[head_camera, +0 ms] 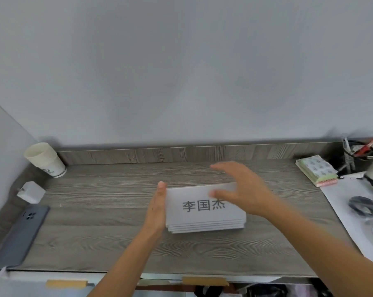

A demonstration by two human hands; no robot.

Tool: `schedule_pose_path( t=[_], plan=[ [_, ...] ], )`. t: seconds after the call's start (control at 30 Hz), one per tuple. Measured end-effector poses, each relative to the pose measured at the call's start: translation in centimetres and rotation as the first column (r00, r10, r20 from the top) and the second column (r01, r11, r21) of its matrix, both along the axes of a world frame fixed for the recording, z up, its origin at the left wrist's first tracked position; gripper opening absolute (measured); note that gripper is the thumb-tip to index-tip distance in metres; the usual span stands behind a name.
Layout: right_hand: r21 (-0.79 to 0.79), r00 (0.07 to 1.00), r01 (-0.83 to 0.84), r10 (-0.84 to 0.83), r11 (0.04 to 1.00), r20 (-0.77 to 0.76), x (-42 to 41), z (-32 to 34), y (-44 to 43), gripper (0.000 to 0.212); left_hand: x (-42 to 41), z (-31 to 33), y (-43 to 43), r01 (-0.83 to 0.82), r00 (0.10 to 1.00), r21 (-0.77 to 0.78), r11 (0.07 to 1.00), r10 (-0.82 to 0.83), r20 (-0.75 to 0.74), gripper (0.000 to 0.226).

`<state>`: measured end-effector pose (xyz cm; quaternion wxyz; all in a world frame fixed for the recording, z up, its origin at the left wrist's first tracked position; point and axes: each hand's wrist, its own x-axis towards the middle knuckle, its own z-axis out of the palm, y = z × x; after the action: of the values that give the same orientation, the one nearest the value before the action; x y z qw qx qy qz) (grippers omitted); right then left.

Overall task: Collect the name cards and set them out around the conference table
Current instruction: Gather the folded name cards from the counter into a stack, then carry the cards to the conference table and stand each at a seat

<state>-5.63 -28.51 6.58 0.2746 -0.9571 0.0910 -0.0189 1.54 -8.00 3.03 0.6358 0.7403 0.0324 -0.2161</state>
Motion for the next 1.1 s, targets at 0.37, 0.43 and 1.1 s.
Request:
schedule_pose_path(
  t=[0.37,0.43,1.1],
  plan=[
    [0.773,0.888,0.251,-0.457,0.582,0.056,-1.7,-6.2,1.8,0.036,1.0,-2.7,-1.3,-0.175,0.974,-0.006,0.985,0.173,0.149,0.07],
    [0.785,0.858,0.28,-0.51,0.552,0.053,-1.6,-6.0,2.2,0.022,0.9,-2.6,-1.6,-0.21,0.969,-0.002,0.978,0.209,0.129,0.067],
    [0.737,0.051,0.676,-0.998,0.008,-0.037,-24.4,-2.8,11.8,0.017,-12.8,0.8,-4.9,0.719,0.695,-0.044,0.694,-0.717,0.044,0.05]
  ],
)
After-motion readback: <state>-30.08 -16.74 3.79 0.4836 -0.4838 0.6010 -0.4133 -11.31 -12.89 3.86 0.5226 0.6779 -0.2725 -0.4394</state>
